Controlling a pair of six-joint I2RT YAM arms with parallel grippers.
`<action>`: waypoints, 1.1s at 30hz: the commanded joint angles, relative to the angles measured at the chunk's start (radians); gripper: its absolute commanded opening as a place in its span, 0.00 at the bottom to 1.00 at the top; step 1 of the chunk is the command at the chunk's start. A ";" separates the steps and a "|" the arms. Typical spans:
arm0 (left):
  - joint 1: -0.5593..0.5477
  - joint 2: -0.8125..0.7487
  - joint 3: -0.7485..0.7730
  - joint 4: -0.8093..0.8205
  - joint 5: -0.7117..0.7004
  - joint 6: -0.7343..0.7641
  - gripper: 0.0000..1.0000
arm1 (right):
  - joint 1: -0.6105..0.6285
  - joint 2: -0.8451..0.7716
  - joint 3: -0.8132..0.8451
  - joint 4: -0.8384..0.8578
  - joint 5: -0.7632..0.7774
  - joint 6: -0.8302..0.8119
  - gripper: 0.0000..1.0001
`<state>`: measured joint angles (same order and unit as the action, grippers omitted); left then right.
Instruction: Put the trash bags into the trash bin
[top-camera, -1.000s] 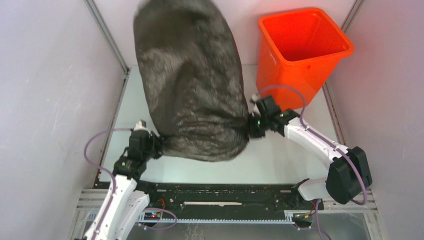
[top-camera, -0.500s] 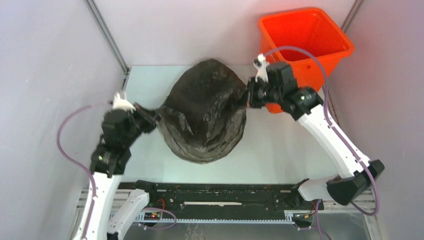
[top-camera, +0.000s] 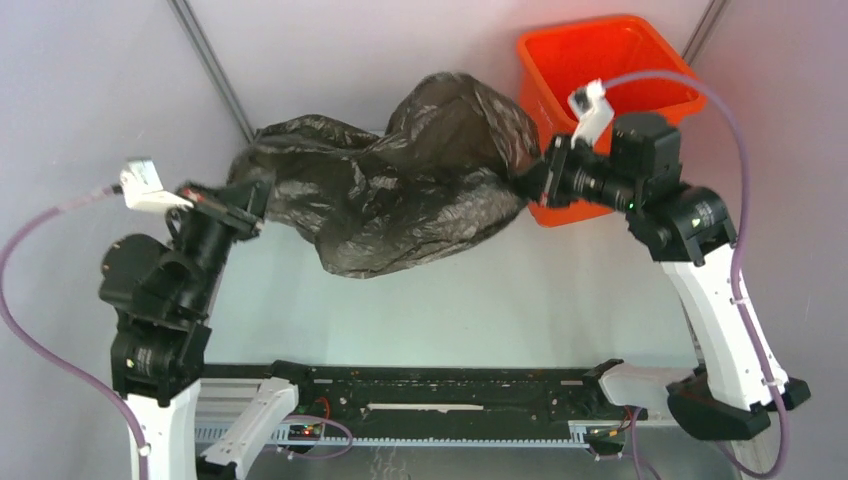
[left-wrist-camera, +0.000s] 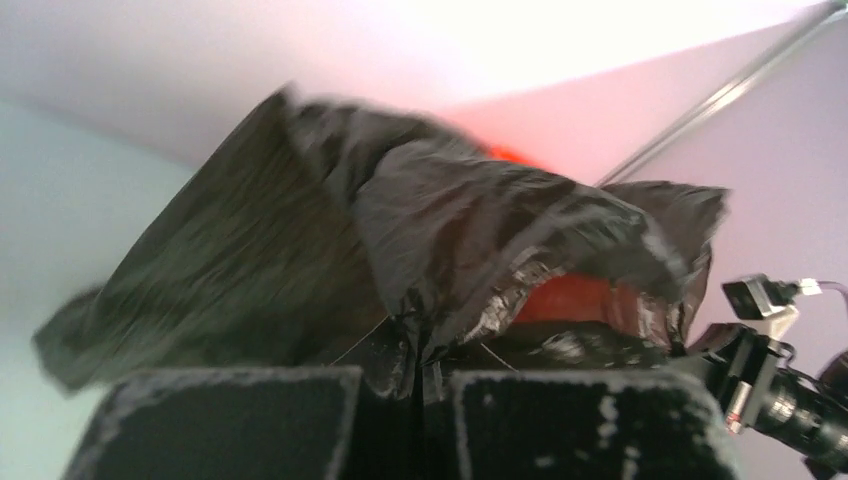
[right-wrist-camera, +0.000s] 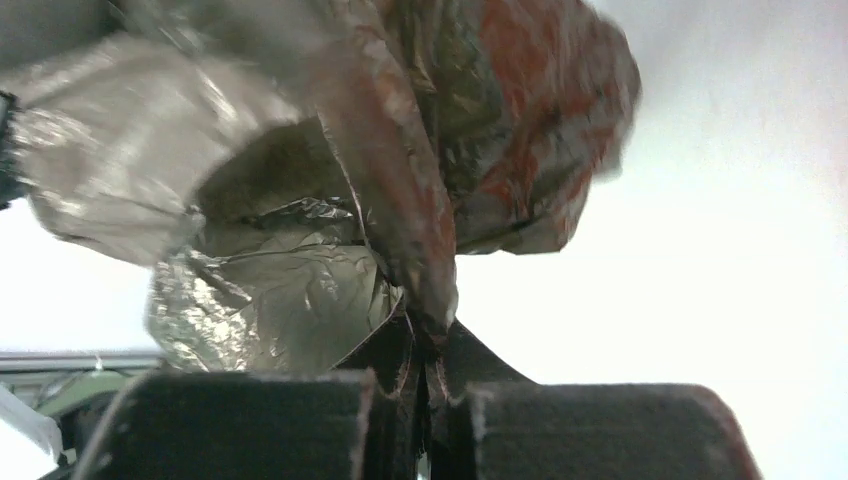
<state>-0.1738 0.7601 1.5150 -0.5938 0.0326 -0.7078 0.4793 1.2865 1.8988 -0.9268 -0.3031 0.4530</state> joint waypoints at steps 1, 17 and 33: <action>0.005 -0.095 -0.198 -0.145 -0.074 -0.028 0.00 | -0.027 -0.085 -0.276 -0.013 -0.016 0.025 0.00; 0.003 0.069 0.017 0.237 0.348 -0.241 0.00 | 0.012 -0.008 -0.141 0.112 -0.240 0.107 0.00; -0.393 0.219 -0.041 0.284 0.203 -0.304 0.00 | 0.233 0.065 -0.171 0.399 -0.299 0.387 0.00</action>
<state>-0.4862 0.9272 1.4849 -0.3389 0.3023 -1.0061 0.6876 1.3220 1.7027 -0.5945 -0.5835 0.7822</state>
